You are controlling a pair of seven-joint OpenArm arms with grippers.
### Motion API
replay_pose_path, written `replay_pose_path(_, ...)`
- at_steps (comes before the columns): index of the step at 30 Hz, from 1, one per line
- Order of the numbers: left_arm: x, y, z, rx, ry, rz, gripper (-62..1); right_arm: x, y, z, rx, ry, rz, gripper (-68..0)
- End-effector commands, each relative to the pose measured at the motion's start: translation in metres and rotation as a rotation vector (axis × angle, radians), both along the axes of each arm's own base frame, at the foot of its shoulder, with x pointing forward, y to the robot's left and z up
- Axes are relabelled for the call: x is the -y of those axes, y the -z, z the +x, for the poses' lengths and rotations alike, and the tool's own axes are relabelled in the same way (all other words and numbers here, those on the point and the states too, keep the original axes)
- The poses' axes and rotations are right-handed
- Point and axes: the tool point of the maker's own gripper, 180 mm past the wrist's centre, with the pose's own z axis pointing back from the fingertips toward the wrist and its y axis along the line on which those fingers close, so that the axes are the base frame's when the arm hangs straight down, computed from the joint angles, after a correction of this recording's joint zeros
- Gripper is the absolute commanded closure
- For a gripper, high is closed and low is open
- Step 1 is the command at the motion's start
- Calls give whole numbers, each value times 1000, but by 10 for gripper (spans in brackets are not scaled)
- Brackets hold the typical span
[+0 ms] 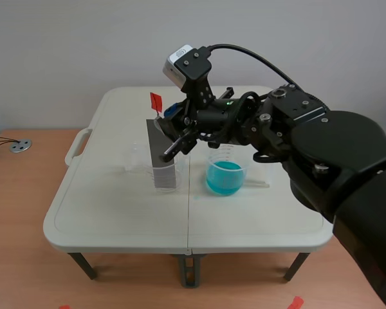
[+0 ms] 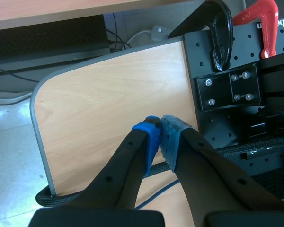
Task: Hold the metal plate by the orange handle, dip it into the blue solution, take it out and point at it, then put the plate back in the beaker on the left.
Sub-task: 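Return to the home posture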
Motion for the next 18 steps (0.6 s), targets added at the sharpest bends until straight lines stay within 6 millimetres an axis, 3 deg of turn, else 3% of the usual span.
replay_pose_path(1,2,-3,-2,6,-3,-10,-32,10,-15,13,48,31,12,-212)
replay_pose_path(3,2,-3,-2,5,-2,-13,-63,15,-15,16,61,45,-6,-246)
replay_pose_path(4,4,-3,-2,4,1,-24,-123,17,-14,17,62,51,-12,-263)
replay_pose_path(5,6,-4,-2,3,4,-38,-217,19,-14,18,65,58,-14,-286)
replay_pose_path(8,13,-6,-1,6,7,-72,-623,21,-14,21,71,77,-17,-400)
replay_pose_path(15,13,-6,-1,6,6,-72,-623,33,-26,34,129,169,30,-643)
replay_pose_path(18,13,-6,-1,6,6,-72,-623,43,-31,36,153,209,57,-665)
